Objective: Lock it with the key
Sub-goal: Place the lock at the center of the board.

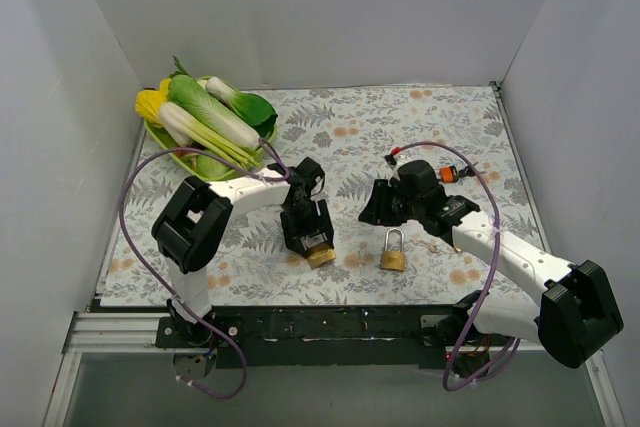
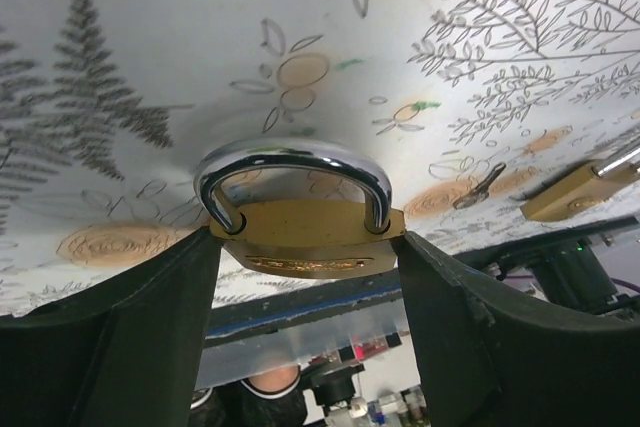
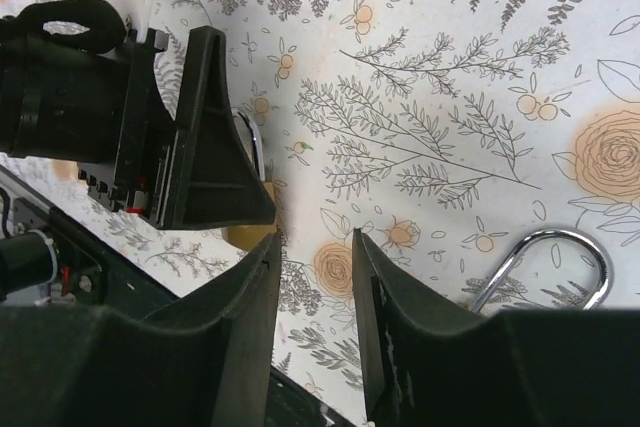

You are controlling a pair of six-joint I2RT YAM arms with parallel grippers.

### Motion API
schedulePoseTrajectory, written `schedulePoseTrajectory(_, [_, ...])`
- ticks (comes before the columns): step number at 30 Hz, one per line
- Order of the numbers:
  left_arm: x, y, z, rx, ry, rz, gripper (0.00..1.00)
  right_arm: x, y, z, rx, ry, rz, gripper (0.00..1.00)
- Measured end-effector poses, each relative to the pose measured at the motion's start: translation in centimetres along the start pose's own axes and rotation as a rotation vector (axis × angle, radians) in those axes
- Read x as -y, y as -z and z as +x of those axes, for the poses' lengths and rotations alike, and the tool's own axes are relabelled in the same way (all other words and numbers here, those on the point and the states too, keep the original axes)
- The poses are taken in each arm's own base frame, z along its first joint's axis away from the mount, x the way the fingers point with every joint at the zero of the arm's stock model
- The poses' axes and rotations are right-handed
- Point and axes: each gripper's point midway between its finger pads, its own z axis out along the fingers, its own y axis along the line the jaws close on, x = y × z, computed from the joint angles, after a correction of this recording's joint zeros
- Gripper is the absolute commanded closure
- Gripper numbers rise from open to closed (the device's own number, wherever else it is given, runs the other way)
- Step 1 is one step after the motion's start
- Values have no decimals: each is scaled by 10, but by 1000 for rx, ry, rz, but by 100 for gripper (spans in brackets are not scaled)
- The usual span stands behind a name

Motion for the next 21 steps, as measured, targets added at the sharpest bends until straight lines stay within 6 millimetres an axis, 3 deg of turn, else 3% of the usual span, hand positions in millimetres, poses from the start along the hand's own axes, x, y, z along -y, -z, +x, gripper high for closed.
schedulePoseTrajectory(10, [13, -13, 10, -11, -65, -22, 97, 11, 10, -18, 55, 103, 23, 49])
schedulePoseTrajectory(16, [15, -15, 14, -21, -68, -21, 59, 12, 17, -28, 92, 127, 27, 35])
schedulePoseTrajectory(19, [16, -15, 15, -25, -70, -19, 31, 12, 19, -34, 103, 135, 23, 30])
schedulePoseTrajectory(20, [15, -15, 15, -25, -70, -20, 5, 12, 21, -37, 110, 140, 23, 29])
schedulePoseTrajectory(21, [16, -15, 15, -24, -71, -20, 2, 11, 21, -39, 116, 144, 22, 28])
